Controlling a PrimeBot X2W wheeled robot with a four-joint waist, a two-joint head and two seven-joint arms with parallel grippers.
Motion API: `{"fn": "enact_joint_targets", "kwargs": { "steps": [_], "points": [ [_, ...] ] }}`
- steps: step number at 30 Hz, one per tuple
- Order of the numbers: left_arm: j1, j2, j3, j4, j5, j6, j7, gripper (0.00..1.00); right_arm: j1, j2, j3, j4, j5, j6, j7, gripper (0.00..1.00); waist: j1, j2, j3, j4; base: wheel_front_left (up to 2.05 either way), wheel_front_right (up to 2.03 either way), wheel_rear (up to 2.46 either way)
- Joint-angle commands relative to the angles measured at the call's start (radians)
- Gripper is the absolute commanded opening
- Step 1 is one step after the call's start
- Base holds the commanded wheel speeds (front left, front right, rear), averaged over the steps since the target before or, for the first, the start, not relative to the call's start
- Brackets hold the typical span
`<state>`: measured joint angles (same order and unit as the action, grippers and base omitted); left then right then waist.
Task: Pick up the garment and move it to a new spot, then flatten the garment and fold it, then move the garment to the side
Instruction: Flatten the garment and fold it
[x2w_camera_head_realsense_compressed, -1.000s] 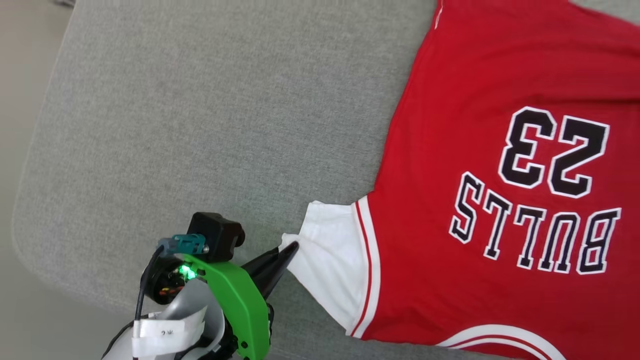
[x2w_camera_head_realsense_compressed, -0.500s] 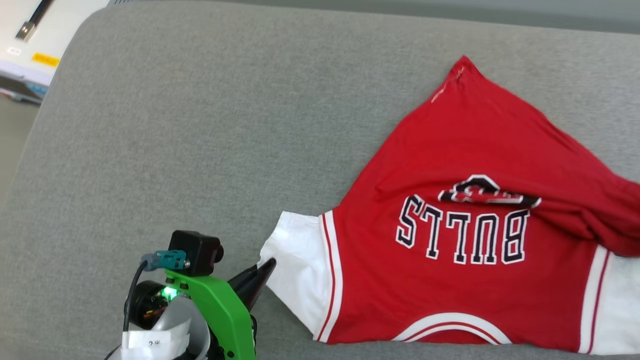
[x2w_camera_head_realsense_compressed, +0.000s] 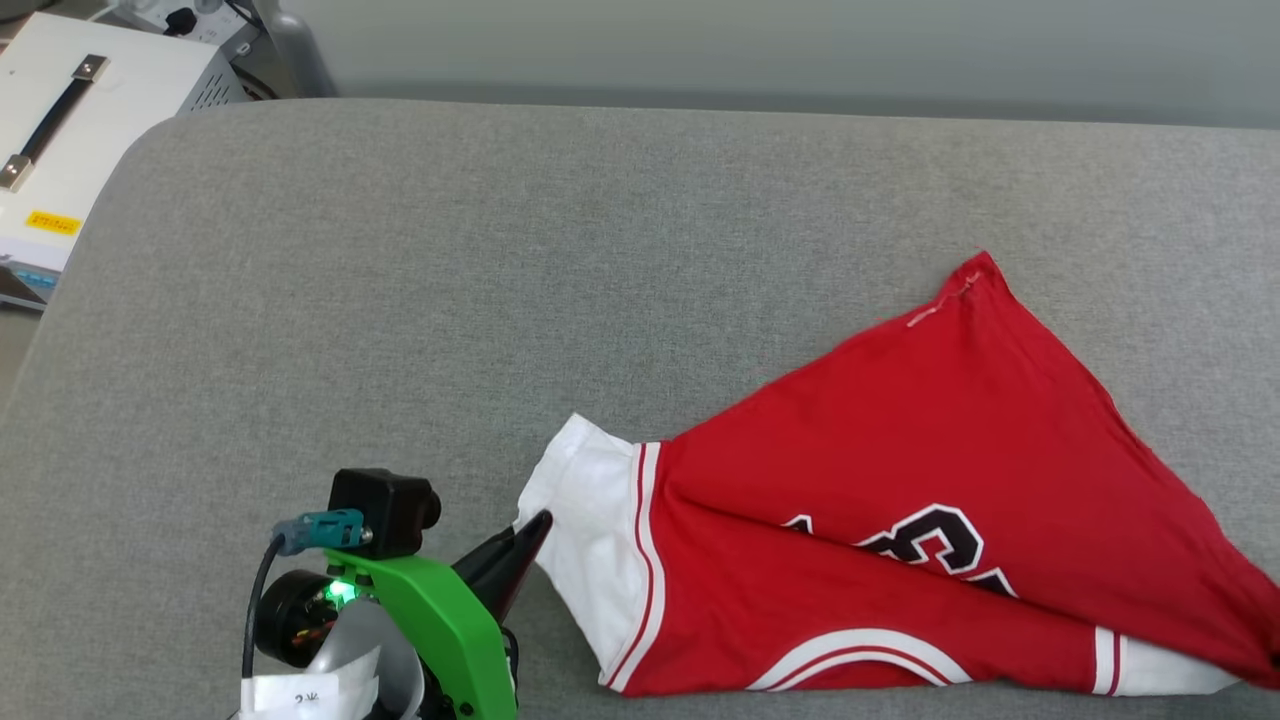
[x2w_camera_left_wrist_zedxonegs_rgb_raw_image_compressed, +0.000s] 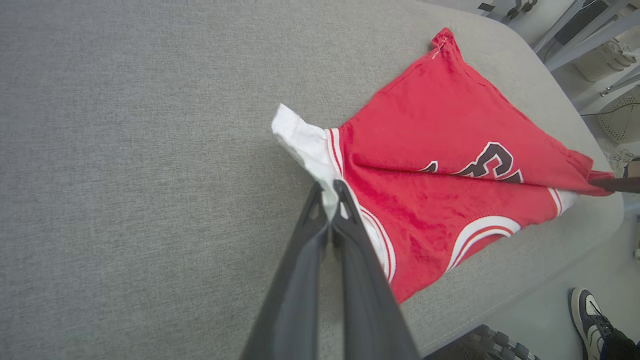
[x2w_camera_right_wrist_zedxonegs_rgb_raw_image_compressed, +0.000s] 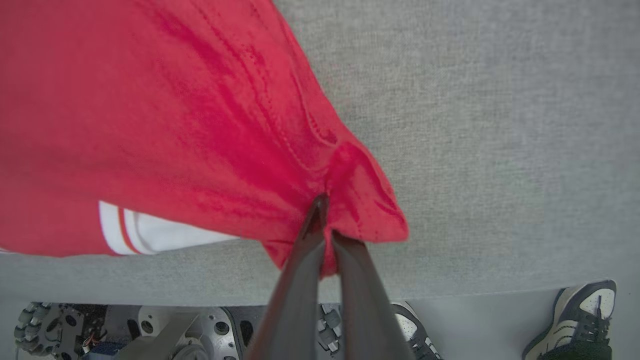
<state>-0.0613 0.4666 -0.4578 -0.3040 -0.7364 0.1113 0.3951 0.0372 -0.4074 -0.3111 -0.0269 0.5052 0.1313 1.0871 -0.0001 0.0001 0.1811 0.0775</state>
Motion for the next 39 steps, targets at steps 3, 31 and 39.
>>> {"fn": "enact_joint_targets", "kwargs": {
  "steps": [3, 31, 39],
  "points": [
    [0.006, -0.011, -0.004, 0.007, -0.003, 0.005, -0.010, 0.00, 0.034, 0.021, -0.002, -0.001, -0.020, -0.001, 0.003, 0.00, 0.0001, -0.0001, -0.009, -0.001, 0.00, 0.00, 0.00],
    [-0.082, -0.043, -0.061, -0.041, 0.043, -0.025, -0.027, 0.00, -0.462, -0.104, 0.190, -0.124, -0.009, -0.001, 0.199, 1.00, 0.0001, -0.0001, 0.205, 0.207, 0.00, 0.00, 0.00],
    [-0.107, -0.069, -0.078, -0.023, 0.046, -0.040, -0.048, 0.00, -0.567, -0.137, 0.227, 0.026, -0.063, -0.001, 0.173, 1.00, 0.0001, -0.0001, 0.260, 0.266, 0.00, 0.00, 0.00]
  ]
}}
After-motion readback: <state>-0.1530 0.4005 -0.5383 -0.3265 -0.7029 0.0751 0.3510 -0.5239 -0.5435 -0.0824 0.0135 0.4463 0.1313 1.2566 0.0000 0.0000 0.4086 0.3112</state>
